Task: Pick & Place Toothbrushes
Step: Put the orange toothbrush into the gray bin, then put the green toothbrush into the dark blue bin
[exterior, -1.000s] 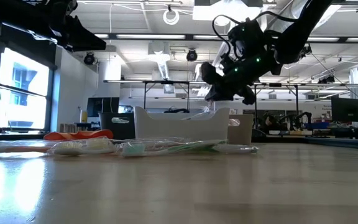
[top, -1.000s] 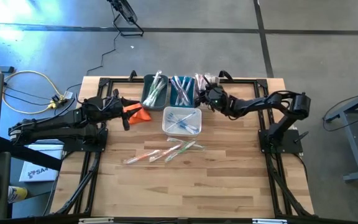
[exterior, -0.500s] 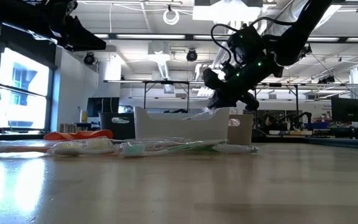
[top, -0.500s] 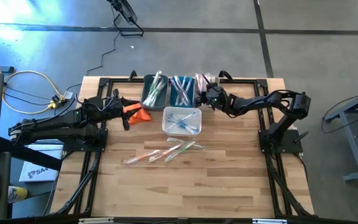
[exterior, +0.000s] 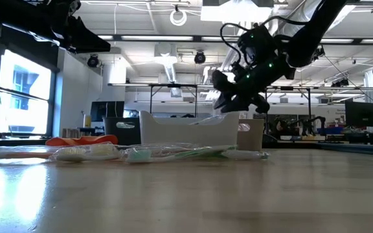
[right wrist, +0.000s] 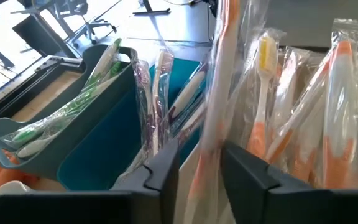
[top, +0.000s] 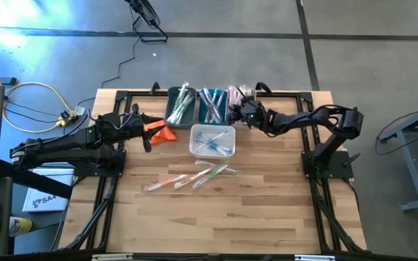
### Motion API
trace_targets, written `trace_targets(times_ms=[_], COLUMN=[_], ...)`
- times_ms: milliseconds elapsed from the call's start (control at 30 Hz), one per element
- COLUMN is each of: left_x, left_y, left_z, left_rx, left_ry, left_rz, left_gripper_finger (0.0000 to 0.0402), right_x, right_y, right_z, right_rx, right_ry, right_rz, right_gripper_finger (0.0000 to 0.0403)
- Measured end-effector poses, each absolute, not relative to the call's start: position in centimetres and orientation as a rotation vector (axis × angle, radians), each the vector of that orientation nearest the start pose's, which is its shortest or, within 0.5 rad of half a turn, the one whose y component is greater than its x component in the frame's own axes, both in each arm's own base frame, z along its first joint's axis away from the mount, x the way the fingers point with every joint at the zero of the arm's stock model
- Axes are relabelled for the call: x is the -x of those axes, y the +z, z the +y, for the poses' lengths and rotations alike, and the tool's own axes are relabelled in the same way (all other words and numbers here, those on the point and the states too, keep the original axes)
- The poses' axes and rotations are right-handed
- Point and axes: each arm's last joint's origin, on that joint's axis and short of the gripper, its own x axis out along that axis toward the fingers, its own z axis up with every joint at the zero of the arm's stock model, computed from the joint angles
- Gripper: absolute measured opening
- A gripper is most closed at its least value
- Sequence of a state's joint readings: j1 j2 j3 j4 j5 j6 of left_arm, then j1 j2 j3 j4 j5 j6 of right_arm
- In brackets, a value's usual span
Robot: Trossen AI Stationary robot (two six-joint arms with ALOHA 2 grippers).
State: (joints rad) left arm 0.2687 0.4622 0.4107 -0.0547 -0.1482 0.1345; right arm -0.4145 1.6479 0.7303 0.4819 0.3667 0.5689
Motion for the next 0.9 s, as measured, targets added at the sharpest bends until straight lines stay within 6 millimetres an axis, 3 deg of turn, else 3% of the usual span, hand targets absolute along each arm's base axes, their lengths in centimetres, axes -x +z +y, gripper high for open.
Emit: trace_targets(times_ms=[133,333,633,767,900], left_x=[-12.2,-12.2,-12.2,-12.2,-12.2], left_y=[25.8,25.8,25.8,25.8,25.8], left_z=[3.8,3.8,3.8,3.8,3.8], left_rx=[-0.126,-0.126,-0.122,-0.108,-0.108], left_ry=[0.409,0.409,0.409,0.410,0.410], left_rz=[0.135,0.135,0.135,0.132,0.131], left_gripper_finger=[0.0129,0.0129,0.0129,0.0129,0.0129], right_x=[-28.8,-27.8,-26.8,-26.9,-27.2], right_y=[18.3,21.4,25.9,26.6,26.6], right_z=[-13.8,-13.3,-10.4,-8.9,-7.6], right_rx=[-0.482,-0.415,-0.436,-0.441,-0.443], right_ry=[-0.860,-0.829,-0.382,-0.172,-0.084], right_rz=[0.196,0.137,0.062,0.077,0.096], right_gripper_finger=[0.0135,0.0130,0.0102,0.0094,0.0090])
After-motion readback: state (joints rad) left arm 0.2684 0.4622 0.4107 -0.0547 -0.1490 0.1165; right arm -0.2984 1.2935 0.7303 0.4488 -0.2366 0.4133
